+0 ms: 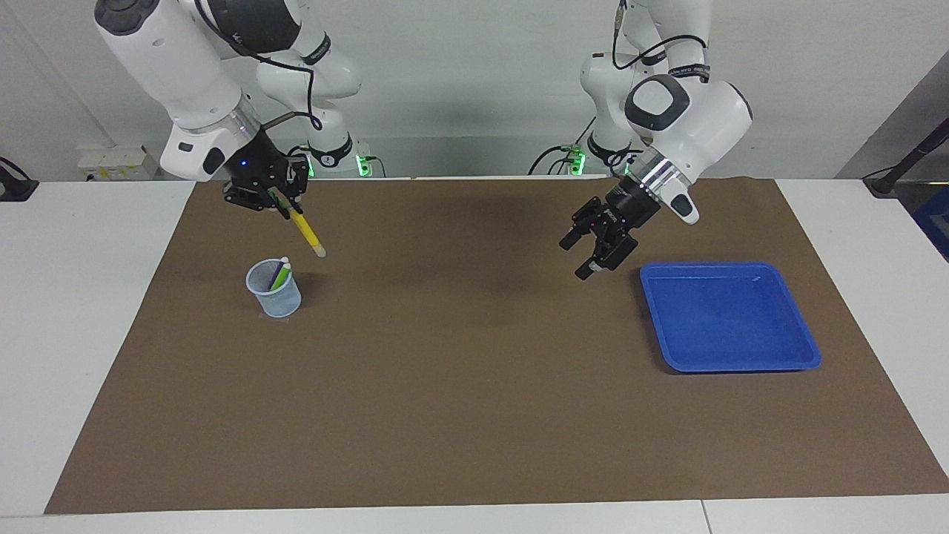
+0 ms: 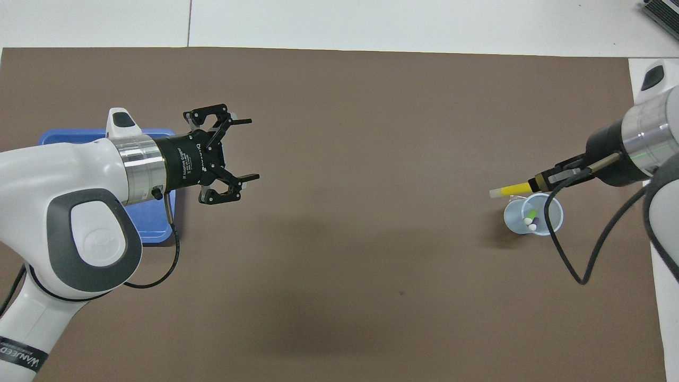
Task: Right arm passes pens to left for tray arrangement
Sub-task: 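Lift the yellow pen from the cup while the left gripper rises open, then carry the yellow pen toward the open left gripper with the right gripper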
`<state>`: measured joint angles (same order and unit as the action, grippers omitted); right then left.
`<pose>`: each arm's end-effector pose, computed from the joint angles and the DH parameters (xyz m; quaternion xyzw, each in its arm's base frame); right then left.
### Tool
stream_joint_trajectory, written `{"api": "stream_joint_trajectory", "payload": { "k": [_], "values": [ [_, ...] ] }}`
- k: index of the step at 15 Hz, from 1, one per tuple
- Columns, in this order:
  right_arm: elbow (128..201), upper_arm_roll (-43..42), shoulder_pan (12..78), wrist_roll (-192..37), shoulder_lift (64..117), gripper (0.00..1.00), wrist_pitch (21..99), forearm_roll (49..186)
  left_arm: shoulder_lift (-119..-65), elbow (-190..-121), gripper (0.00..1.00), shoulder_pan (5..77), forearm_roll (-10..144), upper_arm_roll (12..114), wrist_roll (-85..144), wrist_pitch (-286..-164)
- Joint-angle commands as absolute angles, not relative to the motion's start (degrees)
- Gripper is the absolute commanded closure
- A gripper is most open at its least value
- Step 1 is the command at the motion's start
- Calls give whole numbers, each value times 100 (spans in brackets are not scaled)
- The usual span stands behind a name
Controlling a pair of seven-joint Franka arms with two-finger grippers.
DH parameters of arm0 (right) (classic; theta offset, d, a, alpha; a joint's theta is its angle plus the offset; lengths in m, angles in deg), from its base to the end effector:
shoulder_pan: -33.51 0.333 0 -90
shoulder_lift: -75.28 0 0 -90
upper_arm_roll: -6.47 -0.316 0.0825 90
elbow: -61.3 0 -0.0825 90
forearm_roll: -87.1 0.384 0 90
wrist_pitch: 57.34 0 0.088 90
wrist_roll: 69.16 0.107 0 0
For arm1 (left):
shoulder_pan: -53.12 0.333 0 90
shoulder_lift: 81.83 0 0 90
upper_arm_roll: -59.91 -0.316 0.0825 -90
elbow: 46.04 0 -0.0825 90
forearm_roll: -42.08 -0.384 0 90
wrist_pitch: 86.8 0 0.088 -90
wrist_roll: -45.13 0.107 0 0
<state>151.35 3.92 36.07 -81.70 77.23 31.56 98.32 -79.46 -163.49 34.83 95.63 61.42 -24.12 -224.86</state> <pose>0.5579 0.0707 0.6056 -0.9831 -0.1519 0.0205 0.1000 0.5402 -0.1998 0.5022 0.6826 0.6097 -0.1265 0.3824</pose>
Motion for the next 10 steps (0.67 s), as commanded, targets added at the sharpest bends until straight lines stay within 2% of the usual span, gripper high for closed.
{"api": "stream_joint_trajectory", "payload": {
  "k": [1,5,8,10],
  "values": [
    [15296,68,3562,-7551,7678,100,3632,10247,-7840,-16294,0,3519,9675,6158,-2666,-22189],
    [16288,-424,3562,-6962,7309,100,5196,11168,-7709,-16311,0,3476,9666,6175,-3317,-21917],
    [16571,-880,3623,-6206,7212,100,5716,11461,-7673,-16338,0,3449,9666,6202,-3791,-21934],
    [16755,-917,4113,-5680,7194,100,6198,11470,-7647,-16373,0,3431,9666,6228,-3906,-21969]
  ]
}}
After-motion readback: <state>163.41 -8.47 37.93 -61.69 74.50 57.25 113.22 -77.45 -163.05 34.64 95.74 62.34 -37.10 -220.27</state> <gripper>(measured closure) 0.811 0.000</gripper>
